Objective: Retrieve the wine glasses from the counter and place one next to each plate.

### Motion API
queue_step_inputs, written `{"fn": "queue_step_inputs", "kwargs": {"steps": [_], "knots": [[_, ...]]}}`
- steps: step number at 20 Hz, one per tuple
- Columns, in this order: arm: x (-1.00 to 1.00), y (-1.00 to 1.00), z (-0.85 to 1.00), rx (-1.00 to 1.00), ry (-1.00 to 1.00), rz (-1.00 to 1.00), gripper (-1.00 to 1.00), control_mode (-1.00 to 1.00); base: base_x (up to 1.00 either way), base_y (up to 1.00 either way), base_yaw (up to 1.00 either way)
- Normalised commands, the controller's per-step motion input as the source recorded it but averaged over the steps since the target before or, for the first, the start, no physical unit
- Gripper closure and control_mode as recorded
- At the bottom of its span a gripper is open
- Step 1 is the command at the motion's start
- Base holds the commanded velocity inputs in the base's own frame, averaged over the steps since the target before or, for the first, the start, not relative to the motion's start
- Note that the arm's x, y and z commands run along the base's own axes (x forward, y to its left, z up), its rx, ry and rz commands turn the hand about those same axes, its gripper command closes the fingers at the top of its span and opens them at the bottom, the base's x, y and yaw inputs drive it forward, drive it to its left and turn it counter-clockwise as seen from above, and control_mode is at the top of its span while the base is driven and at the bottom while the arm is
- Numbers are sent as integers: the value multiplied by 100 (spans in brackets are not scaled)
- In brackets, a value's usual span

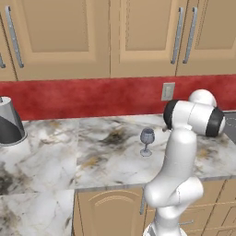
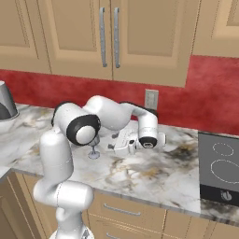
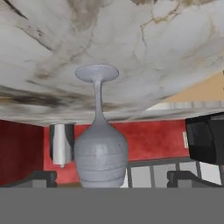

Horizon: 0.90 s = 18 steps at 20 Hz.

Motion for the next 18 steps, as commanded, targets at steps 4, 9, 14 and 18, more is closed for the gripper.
{"fn": "queue_step_inputs", "kwargs": {"steps": [4,9,14,18], "knots": [[0,39,0,0,0,-7,-100,-100,0,0,0],[0,44,0,-2,-1,-4,-100,-100,0,0,0],[-12,36,0,0,0,0,-100,-100,0,0,0],[-13,16,0,0,4,0,-100,-100,0,0,0]]}}
